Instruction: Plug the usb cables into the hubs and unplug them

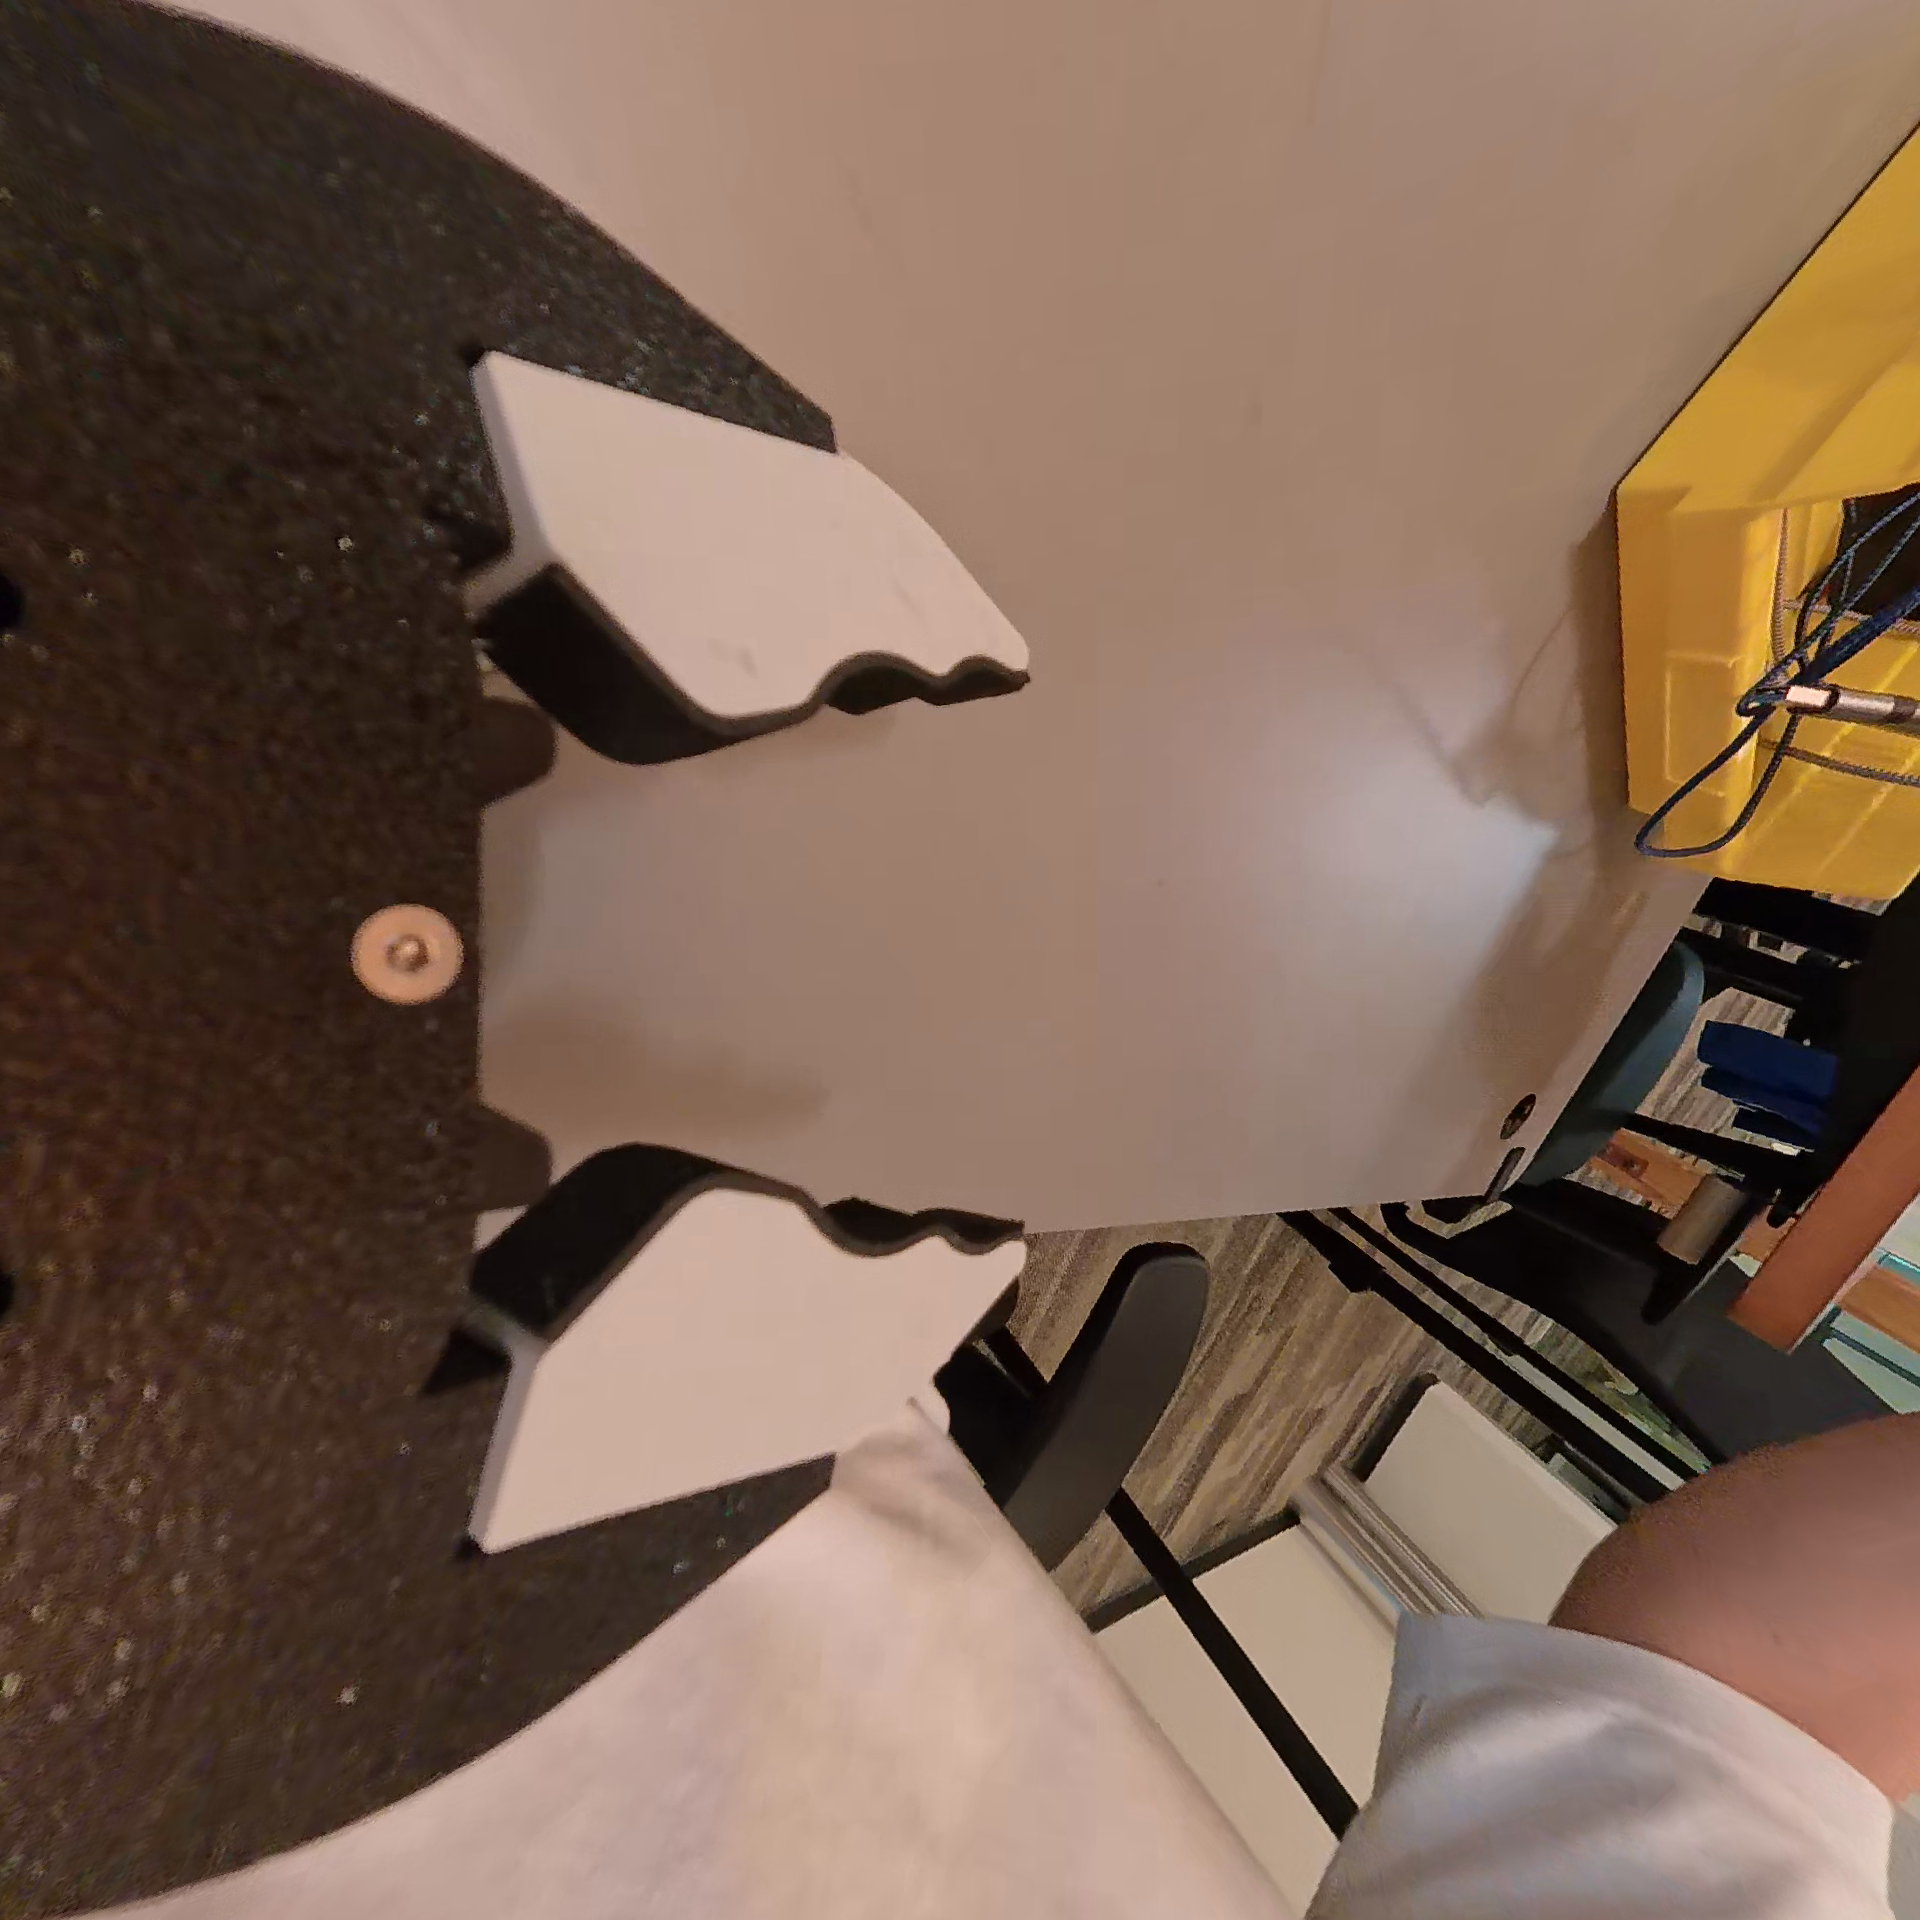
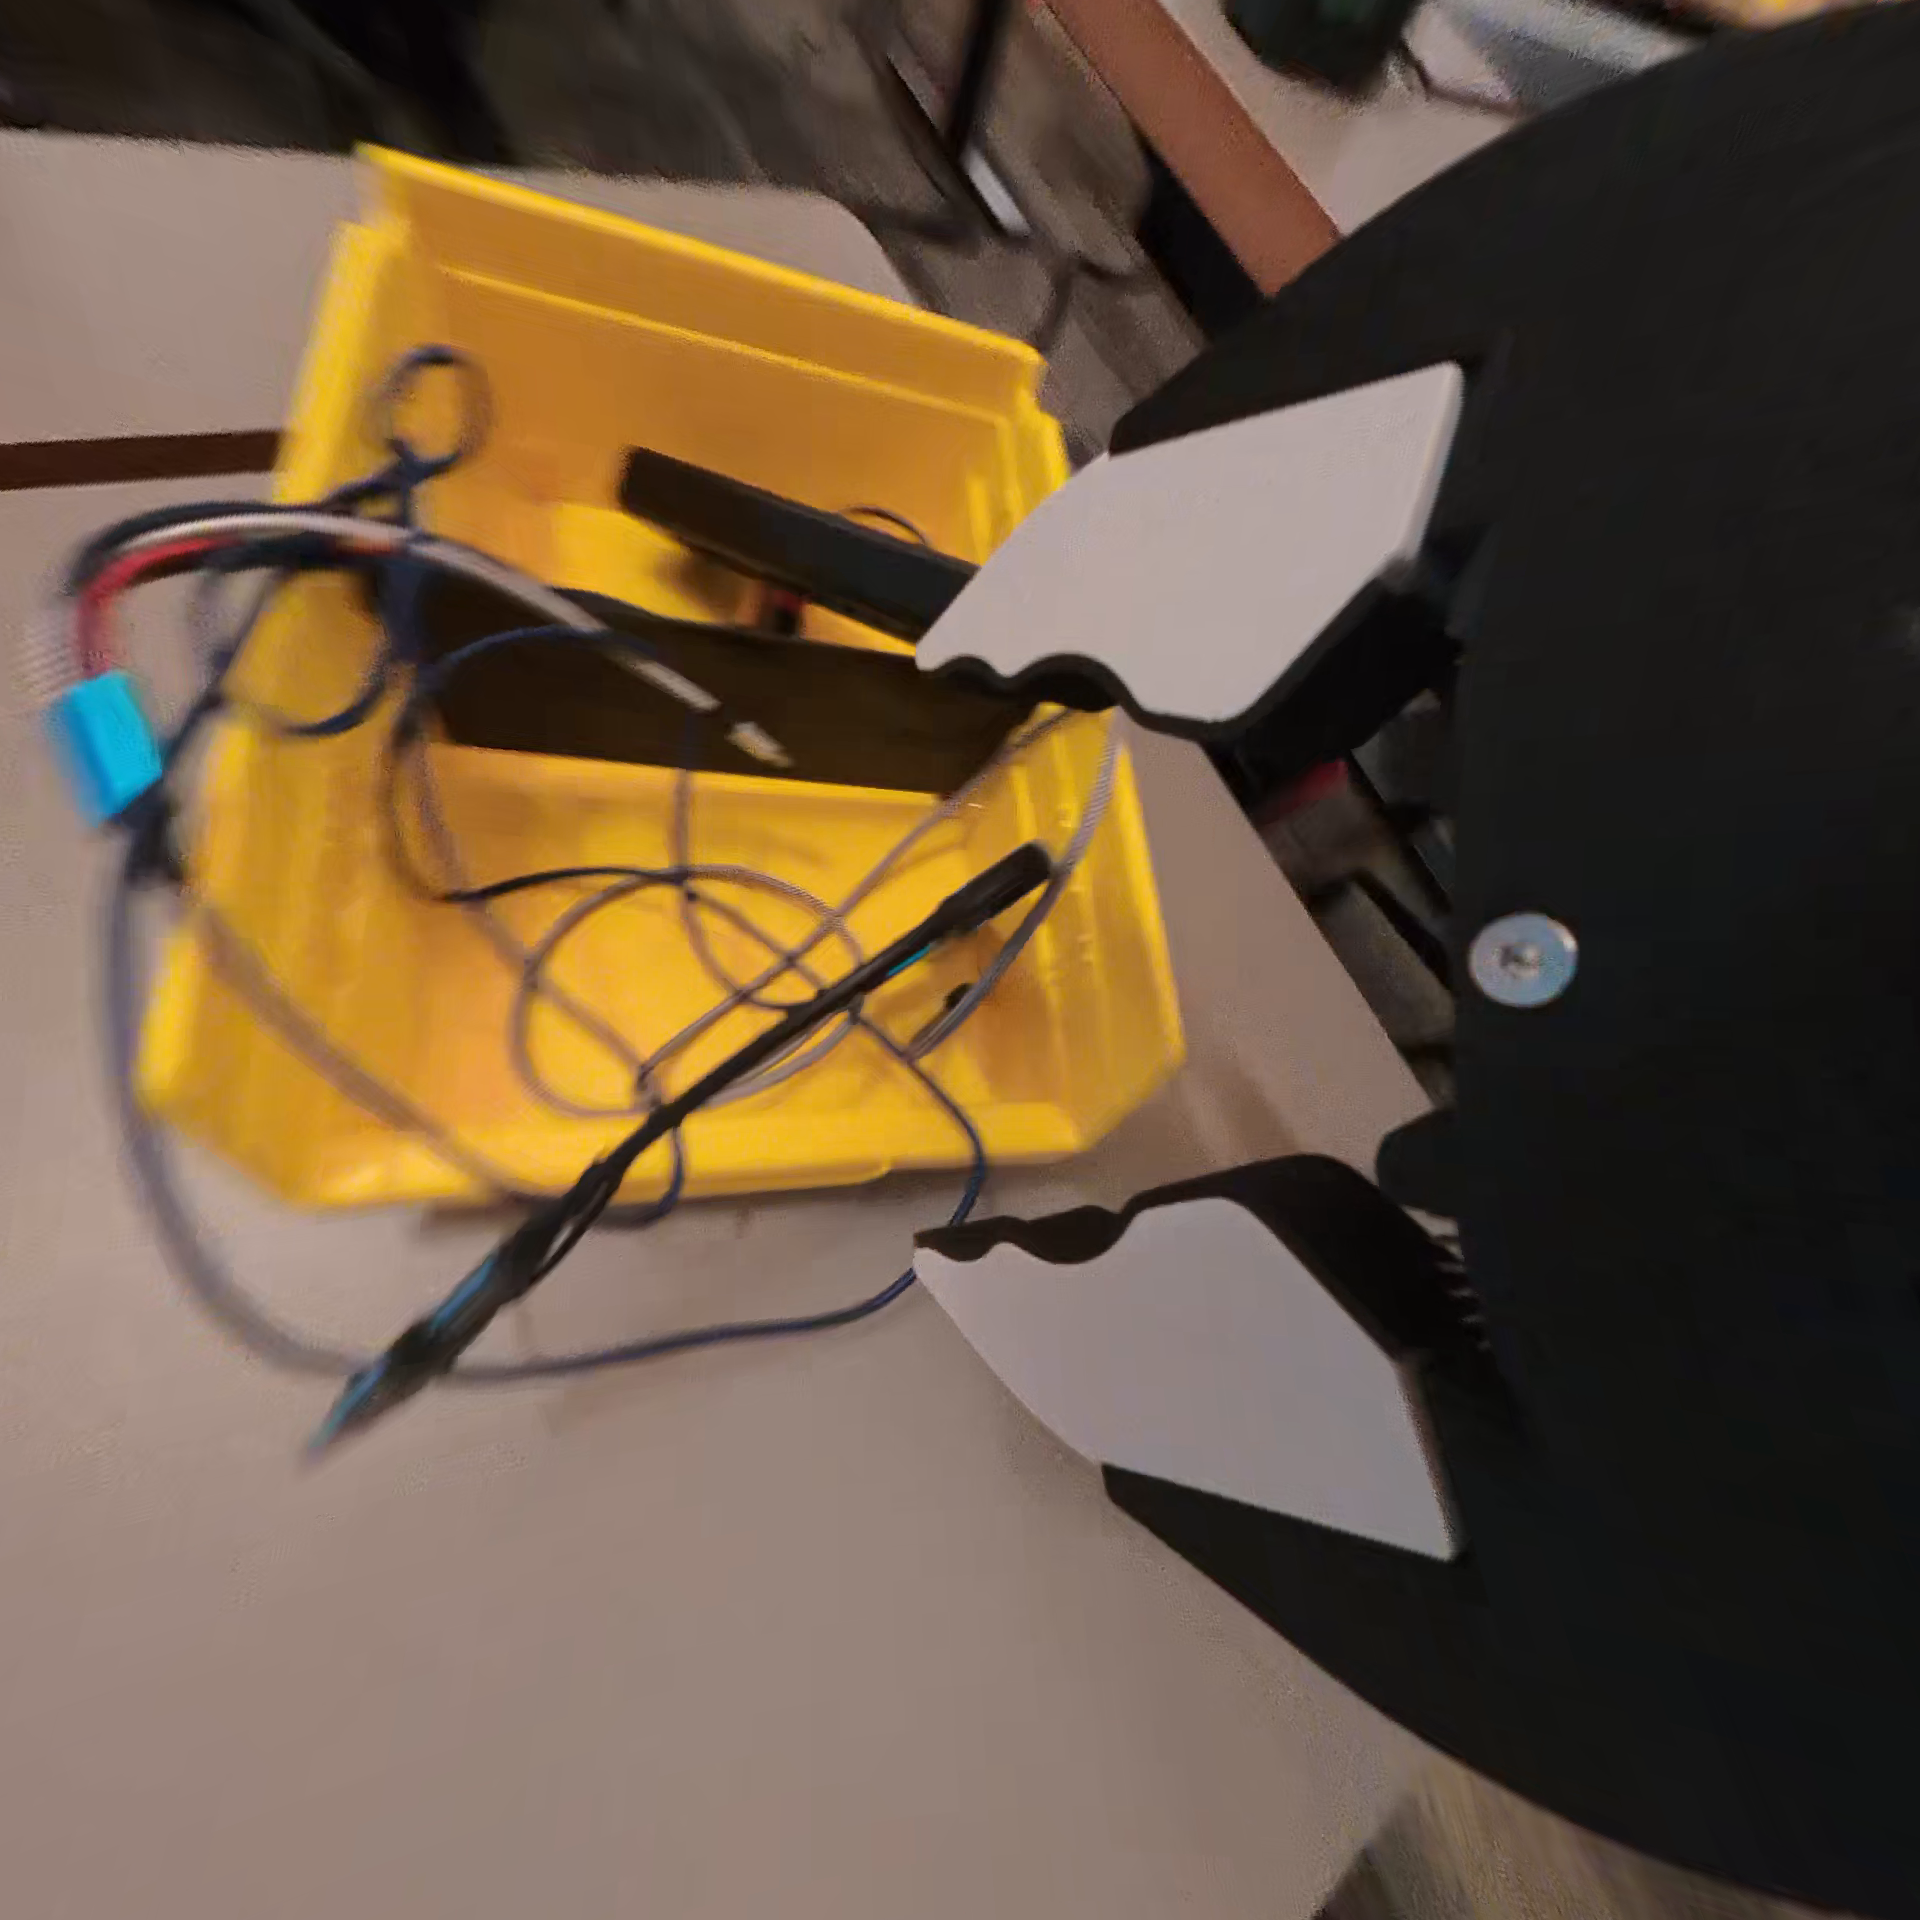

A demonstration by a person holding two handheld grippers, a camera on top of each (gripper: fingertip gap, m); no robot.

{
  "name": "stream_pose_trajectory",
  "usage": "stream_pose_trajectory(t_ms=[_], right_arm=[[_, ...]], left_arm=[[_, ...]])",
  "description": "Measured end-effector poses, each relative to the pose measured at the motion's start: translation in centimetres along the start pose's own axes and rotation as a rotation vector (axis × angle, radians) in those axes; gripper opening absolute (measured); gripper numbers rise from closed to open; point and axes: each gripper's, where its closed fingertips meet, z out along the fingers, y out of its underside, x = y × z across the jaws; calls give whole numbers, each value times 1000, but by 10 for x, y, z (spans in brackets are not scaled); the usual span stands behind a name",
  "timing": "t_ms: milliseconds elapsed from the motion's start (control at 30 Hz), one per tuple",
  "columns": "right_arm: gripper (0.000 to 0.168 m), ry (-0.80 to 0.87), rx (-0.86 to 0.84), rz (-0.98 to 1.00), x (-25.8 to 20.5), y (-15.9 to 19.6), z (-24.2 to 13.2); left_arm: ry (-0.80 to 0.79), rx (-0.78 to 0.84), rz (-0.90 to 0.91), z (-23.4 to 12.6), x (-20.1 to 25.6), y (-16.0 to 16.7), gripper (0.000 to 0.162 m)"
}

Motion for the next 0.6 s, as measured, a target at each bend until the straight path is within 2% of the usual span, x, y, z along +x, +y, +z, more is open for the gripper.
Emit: stream_pose_trajectory(t_ms=[100,267,333,400,433,467,533,600], right_arm=[[98,117,105,-105,-29,-38,4],[102,330,160,-105,-55,-59,52],[89,415,133,-131,-53,-58,68],[60,514,135,-212,-41,-62,66],[41,504,152,-226,-38,-66,63],[30,464,171,-210,-35,-70,61],[29,384,172,-141,-21,-72,54],[28,390,165,-87,7,-72,48]], left_arm=[[-5,6,-2,-3,1,1,92],[18,39,-22,-2,6,3,91],[27,28,-31,1,8,5,91],[25,6,-24,4,10,9,91],[22,-2,-16,4,10,10,91],[18,-7,-9,4,11,10,91],[18,-3,-5,4,13,11,91],[32,17,-19,4,14,9,90]])
